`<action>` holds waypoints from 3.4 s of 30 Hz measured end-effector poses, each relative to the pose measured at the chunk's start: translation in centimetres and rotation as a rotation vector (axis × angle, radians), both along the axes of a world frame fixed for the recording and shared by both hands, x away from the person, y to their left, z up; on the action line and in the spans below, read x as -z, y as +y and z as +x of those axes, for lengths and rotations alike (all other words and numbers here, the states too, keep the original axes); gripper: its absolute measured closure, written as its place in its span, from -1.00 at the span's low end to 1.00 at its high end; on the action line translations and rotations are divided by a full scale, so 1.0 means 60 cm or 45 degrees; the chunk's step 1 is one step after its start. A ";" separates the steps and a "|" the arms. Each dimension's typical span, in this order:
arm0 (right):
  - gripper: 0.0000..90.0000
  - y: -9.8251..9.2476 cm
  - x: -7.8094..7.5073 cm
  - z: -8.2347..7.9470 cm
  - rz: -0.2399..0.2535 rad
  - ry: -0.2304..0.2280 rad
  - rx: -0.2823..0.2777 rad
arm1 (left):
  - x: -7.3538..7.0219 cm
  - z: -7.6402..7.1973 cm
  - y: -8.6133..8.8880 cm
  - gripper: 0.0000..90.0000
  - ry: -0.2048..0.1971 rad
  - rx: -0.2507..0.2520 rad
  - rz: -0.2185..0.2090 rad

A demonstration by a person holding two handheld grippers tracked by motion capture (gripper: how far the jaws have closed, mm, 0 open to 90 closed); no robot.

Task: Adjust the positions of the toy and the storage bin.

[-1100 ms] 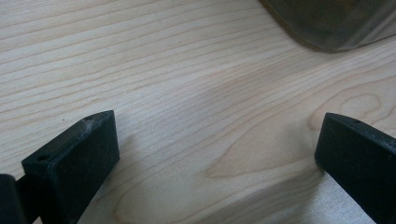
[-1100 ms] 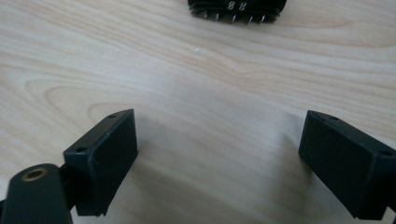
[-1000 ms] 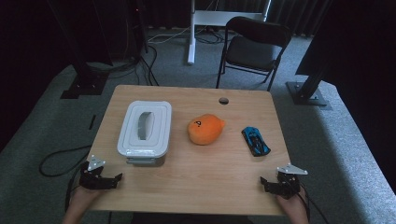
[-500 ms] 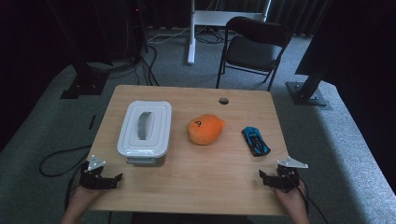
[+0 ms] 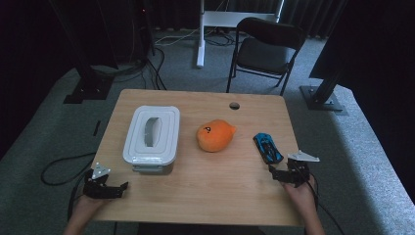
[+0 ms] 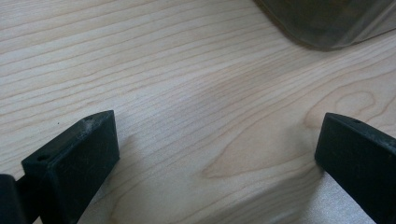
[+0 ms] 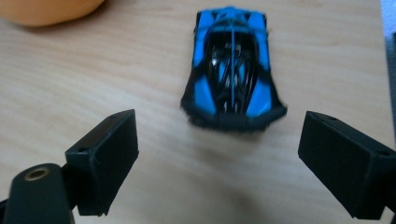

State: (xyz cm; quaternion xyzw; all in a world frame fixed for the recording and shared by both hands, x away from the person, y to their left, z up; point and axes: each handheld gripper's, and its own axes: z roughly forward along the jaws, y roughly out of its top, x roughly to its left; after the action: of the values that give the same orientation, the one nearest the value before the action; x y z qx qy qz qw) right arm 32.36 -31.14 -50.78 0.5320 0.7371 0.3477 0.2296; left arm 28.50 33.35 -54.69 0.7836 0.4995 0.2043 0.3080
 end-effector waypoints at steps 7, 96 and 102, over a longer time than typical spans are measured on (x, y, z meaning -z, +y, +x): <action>-0.74 0.008 -0.003 0.038 -0.004 0.001 0.015 | 0.000 0.000 0.000 -1.00 0.000 0.000 0.000; -0.40 0.041 0.013 0.170 -0.087 0.253 0.034 | 0.000 0.000 0.000 -0.99 0.000 -0.001 -0.001; -0.40 0.036 0.007 0.160 -0.081 0.267 0.049 | 0.000 0.000 0.000 -0.99 0.000 -0.001 -0.001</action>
State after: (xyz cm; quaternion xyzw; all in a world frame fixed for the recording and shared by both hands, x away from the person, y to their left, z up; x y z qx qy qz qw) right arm 41.96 -28.96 -51.20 0.5720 0.7573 0.2623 0.1747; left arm 28.49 33.36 -54.68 0.7834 0.4998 0.2041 0.3080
